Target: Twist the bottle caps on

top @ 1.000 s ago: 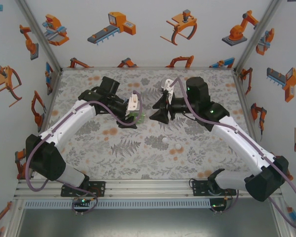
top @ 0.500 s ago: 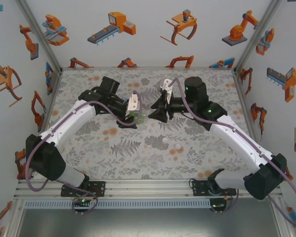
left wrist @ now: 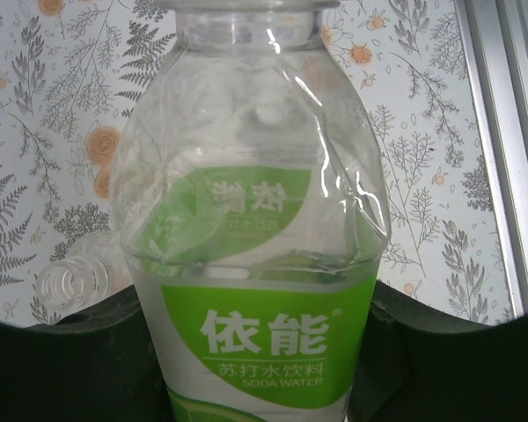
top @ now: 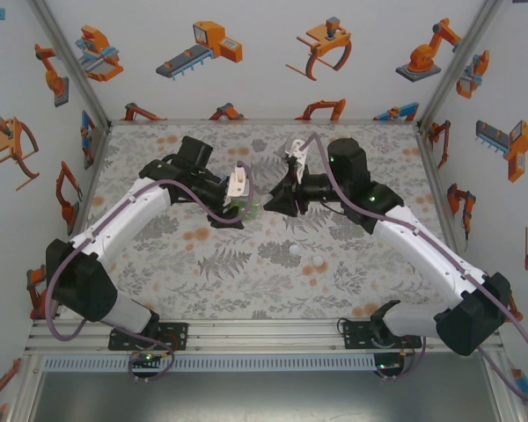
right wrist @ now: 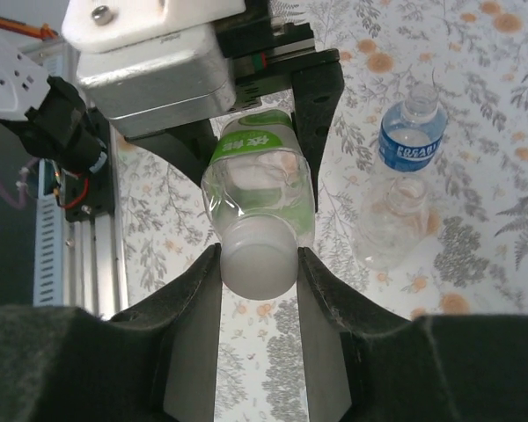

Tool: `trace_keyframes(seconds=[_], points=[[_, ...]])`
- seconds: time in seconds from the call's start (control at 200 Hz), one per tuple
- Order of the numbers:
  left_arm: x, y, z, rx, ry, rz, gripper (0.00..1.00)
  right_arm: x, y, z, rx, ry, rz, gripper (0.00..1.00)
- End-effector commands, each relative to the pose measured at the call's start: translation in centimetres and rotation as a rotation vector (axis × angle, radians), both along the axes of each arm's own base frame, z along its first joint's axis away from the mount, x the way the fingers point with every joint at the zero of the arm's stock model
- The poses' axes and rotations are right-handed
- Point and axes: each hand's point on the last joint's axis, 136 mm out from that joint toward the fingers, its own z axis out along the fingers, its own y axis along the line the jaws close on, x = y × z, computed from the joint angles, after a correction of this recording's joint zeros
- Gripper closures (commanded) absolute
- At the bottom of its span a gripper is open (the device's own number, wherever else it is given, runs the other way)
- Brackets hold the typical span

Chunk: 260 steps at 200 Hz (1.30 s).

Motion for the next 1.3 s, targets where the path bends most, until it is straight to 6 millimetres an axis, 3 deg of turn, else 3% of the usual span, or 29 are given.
trace_keyframes(seconds=[0.0, 0.15, 0.315, 0.516, 0.626, 0.711, 0.821, 1.147, 1.262, 1.297], points=[[-0.9, 0.0, 0.9, -0.021, -0.019, -0.034, 1.00, 3.9, -0.4, 0.0, 0.082, 0.249, -0.270, 1.00], [-0.4, 0.0, 0.8, -0.013, -0.025, -0.009, 1.00, 5.7, -1.1, -1.0, 0.189, 0.618, -0.505, 1.00], [0.6, -0.1, 0.7, 0.002, -0.038, 0.041, 1.00, 5.9, -2.9, -3.3, 0.206, 0.957, -0.736, 1.00], [1.2, 0.0, 0.8, 0.003, -0.061, 0.077, 1.00, 6.0, -2.5, -2.6, 0.252, 1.014, -0.730, 1.00], [1.5, 0.0, 0.9, 0.005, -0.069, 0.096, 1.00, 6.0, -1.6, -2.4, 0.241, 1.041, -0.682, 0.64], [2.0, 0.2, 1.0, 0.012, -0.088, 0.123, 1.00, 5.9, -0.8, -2.5, 0.234, 1.071, -0.646, 0.52], [2.7, 0.3, 1.0, 0.016, -0.110, 0.162, 1.00, 5.9, -0.4, -2.5, 0.250, 1.092, -0.628, 0.47], [3.3, 0.4, 1.0, 0.022, -0.117, 0.192, 1.00, 5.9, -0.6, -3.2, 0.255, 1.114, -0.644, 0.61], [3.5, 0.4, 1.0, 0.023, -0.118, 0.203, 1.00, 5.9, -0.5, -3.3, 0.256, 1.129, -0.640, 0.61], [3.6, 0.4, 1.0, 0.023, -0.120, 0.210, 1.00, 5.8, -0.4, -3.2, 0.259, 1.130, -0.636, 0.66]])
